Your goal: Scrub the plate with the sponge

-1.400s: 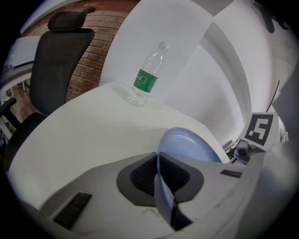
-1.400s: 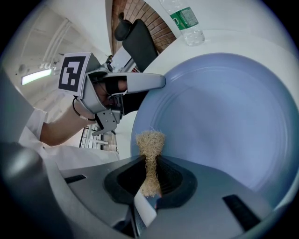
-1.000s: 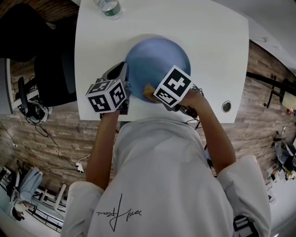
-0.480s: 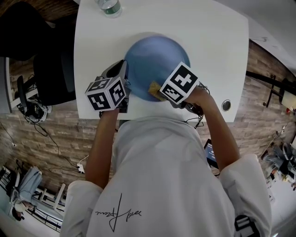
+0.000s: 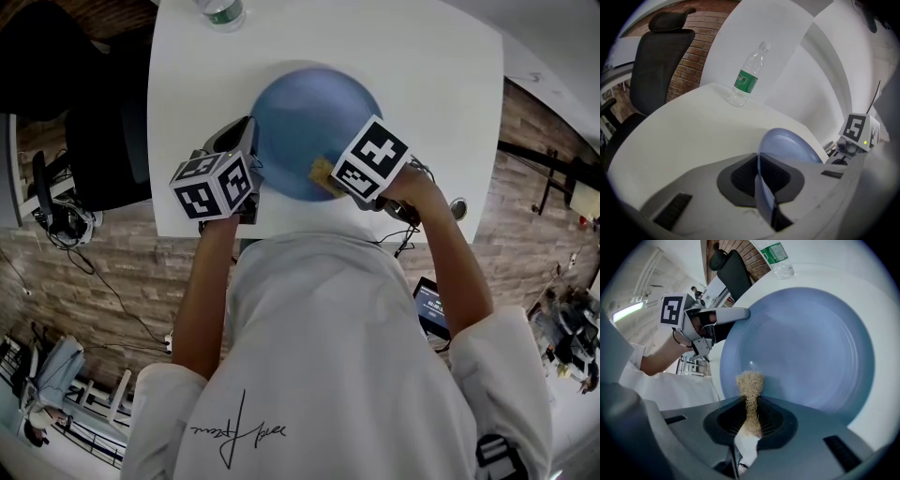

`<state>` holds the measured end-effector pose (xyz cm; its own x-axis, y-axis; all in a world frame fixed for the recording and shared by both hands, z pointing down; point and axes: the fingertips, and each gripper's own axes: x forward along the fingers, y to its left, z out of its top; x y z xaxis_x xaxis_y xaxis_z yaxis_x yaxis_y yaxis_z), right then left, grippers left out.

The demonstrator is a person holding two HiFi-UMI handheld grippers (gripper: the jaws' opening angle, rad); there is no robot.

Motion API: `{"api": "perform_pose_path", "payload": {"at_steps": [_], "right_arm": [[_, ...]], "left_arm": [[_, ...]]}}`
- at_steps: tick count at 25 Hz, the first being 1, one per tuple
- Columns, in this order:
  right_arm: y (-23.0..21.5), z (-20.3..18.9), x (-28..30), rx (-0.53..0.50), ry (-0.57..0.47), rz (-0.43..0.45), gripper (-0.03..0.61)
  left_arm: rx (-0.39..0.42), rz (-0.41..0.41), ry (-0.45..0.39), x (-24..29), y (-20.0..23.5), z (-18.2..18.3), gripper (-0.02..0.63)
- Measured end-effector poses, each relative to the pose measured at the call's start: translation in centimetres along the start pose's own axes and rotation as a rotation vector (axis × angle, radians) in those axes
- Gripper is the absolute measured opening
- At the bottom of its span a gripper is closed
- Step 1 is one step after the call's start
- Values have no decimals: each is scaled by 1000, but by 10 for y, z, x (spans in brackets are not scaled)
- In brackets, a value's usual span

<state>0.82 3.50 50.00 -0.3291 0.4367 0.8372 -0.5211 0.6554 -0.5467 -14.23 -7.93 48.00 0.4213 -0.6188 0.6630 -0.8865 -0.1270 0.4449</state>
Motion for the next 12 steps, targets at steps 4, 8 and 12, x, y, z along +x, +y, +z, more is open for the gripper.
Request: {"api": "perform_pose_path", "payload": {"at_steps": [4, 8, 12], "right_arm": [[-4, 0, -3, -16, 20, -38, 48], [-8, -1, -6, -35, 34, -65, 48], [-14, -4, -10, -48, 42, -89, 48]], "left_arm": [[1, -2, 1, 0, 2, 0, 23], [3, -6, 4, 0, 2, 1, 23], [7, -5, 5, 0, 1, 1, 23]]}}
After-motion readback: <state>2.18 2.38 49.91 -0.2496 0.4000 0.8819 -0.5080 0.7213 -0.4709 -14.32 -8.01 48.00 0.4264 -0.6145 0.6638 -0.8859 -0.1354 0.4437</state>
